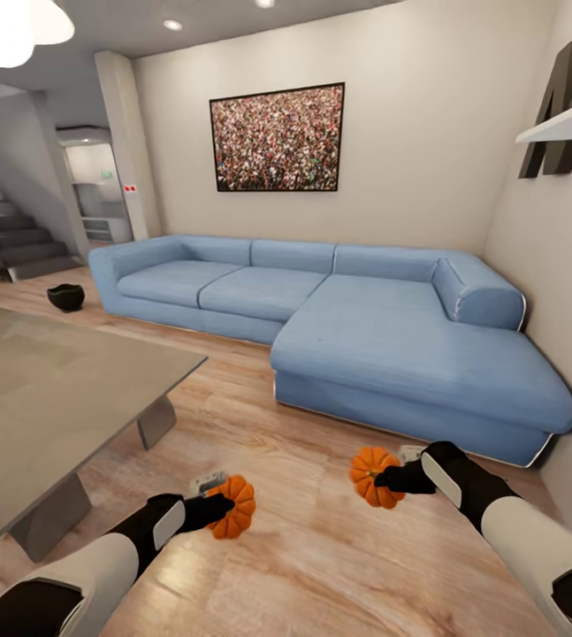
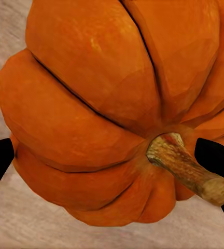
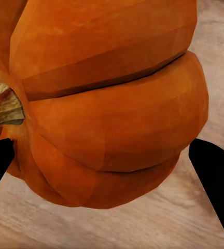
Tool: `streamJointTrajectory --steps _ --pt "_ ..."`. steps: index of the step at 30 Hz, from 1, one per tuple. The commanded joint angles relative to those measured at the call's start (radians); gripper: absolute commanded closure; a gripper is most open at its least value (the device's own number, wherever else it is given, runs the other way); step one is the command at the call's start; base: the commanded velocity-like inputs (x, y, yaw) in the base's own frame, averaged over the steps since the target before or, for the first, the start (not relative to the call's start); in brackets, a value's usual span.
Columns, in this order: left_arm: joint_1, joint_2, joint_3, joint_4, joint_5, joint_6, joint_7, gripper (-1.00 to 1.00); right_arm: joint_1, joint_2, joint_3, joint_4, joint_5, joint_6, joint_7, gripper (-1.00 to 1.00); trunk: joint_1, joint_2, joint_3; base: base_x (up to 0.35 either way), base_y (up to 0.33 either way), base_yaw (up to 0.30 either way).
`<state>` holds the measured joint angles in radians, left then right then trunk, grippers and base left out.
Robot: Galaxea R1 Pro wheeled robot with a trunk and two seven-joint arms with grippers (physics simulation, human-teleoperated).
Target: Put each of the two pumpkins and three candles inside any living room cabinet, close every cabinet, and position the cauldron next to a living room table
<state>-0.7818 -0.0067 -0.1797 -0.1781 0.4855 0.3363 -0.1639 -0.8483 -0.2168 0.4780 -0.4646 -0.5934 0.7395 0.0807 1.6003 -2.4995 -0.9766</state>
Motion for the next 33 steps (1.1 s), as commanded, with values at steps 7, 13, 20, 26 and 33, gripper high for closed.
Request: streamJointTrajectory --steps 7,13,20,26,33 --pt "0.000 0.005 -0.006 0.034 0.013 -0.049 0.000 1.00 0.001 0.025 0.025 0.000 0.010 0.002 0.004 1.00 0.000 0.000 0.004 -0.085 0.044 0.273" --pt "0.001 0.004 -0.008 0.055 0.013 -0.065 0.000 1.00 0.002 0.026 0.079 0.000 0.011 -0.027 0.003 1.00 0.000 0.000 0.008 -0.269 0.123 0.273" --pt "0.000 0.004 -0.009 0.062 0.013 -0.066 0.000 1.00 0.002 0.027 0.085 0.000 0.011 -0.041 0.002 1.00 0.000 0.000 0.010 -0.305 0.047 0.175" --pt "0.000 0.005 -0.008 0.064 0.012 -0.066 0.000 1.00 0.002 0.027 0.087 0.000 0.011 -0.042 0.002 1.00 0.000 0.000 0.013 -0.310 0.001 0.221" --pt "0.000 0.005 -0.008 0.075 0.013 -0.066 0.000 1.00 0.002 0.027 0.089 0.000 0.011 -0.042 0.002 1.00 0.000 0.000 0.016 -0.307 0.000 0.264"
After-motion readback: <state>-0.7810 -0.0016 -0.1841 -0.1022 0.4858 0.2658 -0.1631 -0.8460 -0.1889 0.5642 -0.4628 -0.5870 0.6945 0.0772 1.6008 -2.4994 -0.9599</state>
